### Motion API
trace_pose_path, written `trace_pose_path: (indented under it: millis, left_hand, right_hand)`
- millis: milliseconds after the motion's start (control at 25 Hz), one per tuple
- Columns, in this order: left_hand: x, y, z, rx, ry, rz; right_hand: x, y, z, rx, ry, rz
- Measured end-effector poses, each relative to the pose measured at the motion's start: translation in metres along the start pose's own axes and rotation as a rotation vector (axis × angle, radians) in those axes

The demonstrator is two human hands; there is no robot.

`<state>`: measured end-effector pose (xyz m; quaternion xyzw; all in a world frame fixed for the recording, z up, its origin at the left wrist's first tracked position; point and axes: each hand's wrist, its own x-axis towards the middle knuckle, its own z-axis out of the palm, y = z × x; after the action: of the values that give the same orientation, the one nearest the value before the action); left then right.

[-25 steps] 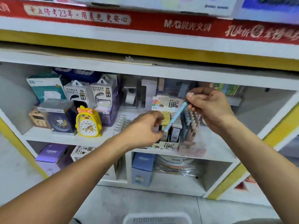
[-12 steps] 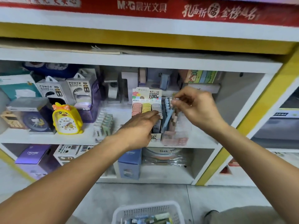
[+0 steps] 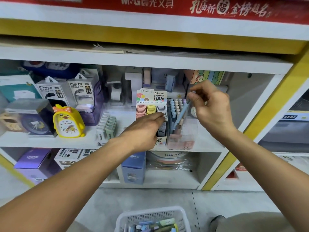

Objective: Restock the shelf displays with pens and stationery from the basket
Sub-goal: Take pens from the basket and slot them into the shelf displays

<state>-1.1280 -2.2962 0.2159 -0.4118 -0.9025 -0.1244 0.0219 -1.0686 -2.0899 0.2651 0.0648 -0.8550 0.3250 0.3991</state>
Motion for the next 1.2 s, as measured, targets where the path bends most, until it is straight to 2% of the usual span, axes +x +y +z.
trace_pose_path:
  millis: [240,480,640,800,1000,1120,1200]
  left_hand:
    - [0.001,0.001,0.002,0.013,0.007,-0.010]
    - [0.001,0.001,0.002,0.012,0.019,-0.008]
    - [0.001,0.002,0.001,0.016,0.015,-0.007]
    - [0.001,0.002,0.001,0.008,0.018,-0.011]
    - [0.002,0.000,0.004,-0.010,0.001,-0.019]
    - [-0.004,0.000,0.005,-0.044,0.028,-0.021]
    - [-0.014,0.002,0.006,-0.060,0.136,-0.007]
  right_hand:
    - [-0.016,0.009,0.016,-0.244,-0.278,-0.173]
    - [-0.020,0.011,0.022,-0.273,-0.248,-0.207]
    - [-0.020,0.010,0.021,-0.264,-0.245,-0.164]
    - [-0.022,0.009,0.023,-0.266,-0.362,-0.086]
    - [-0.017,0.010,0.024,-0.510,-0.358,-0.174]
    - [-0.018,0.003,0.020,-0.438,-0.413,-0.084]
    - [-0.025,-0.009,0.016,-0.348,-0.321,-0.064]
